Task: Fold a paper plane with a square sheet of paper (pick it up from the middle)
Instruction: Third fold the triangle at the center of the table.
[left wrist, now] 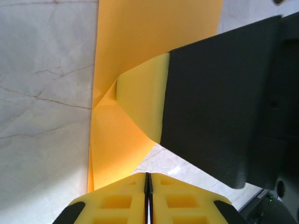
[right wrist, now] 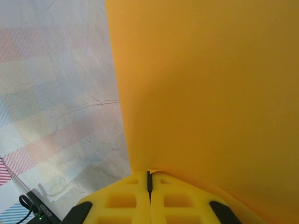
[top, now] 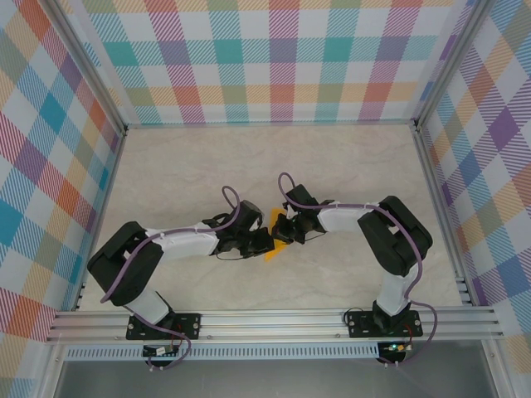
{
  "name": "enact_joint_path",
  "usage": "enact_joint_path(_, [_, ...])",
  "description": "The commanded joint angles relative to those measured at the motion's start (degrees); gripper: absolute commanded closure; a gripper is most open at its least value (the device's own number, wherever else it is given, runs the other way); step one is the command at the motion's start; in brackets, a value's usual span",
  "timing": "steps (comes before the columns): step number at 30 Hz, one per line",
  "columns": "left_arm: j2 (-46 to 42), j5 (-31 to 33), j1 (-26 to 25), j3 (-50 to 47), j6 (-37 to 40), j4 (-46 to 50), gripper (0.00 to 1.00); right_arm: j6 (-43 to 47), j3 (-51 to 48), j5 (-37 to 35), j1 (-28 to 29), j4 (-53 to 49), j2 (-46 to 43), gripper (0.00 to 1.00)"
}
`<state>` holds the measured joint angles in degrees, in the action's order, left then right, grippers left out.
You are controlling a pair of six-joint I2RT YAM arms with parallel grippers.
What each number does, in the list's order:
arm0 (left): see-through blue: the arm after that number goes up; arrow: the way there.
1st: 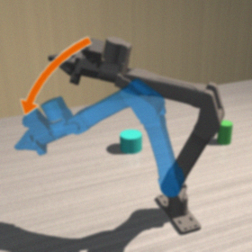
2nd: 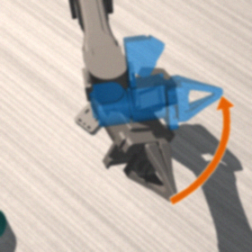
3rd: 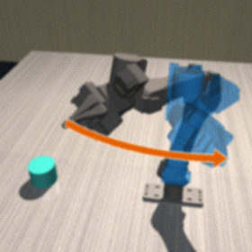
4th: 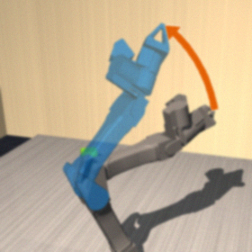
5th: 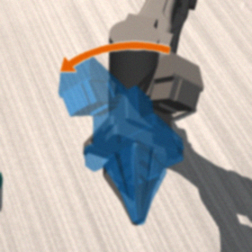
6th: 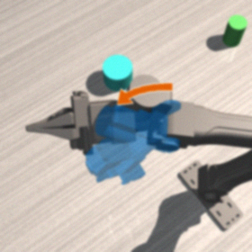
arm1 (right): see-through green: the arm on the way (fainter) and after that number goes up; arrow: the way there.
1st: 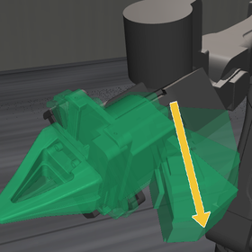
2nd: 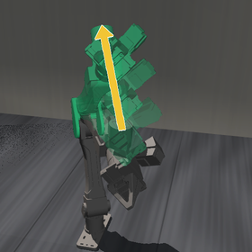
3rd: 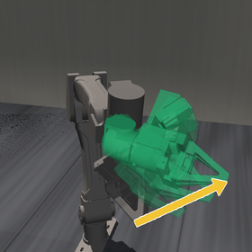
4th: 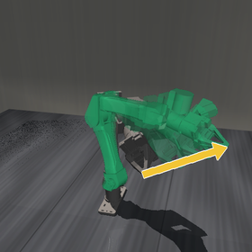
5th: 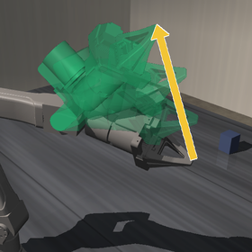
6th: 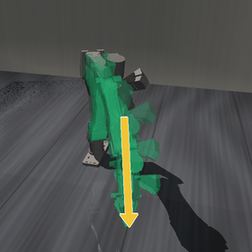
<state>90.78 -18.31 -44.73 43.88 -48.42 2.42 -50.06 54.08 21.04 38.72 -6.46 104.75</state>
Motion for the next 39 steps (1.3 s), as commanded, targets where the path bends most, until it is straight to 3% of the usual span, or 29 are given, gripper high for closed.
enact_joint_path(1, [-1.9,3.1,-0.7,0.2,0.3,0.1,0.89,1.2,0.8,0.3,0.3,-1.3,1.6,0.95])
enact_joint_path(6, [-4.0,6.6,-0.6,-0.2,-0.4,0.6,0.89,1.3,0.8,0.0,0.3,-1.7,1.4,0.95])
enact_joint_path(19, [0.8,2.0,-0.7,-0.1,-0.5,-2.0,0.89,1.3,1.2,-0.5,0.3,-2.4,1.6,0.95])
enact_joint_path(33, [2.4,7.5,-0.8,-0.6,-0.5,-1.7,0.91,0.9,0.9,-1.6,0.3,-4.6,-0.2,0.95])
enact_joint_path(39, [3.9,6.7,-0.7,-0.2,-0.5,-2.6,0.91,0.6,0.8,-1.6,0.3,-4.5,-0.6,0.95])
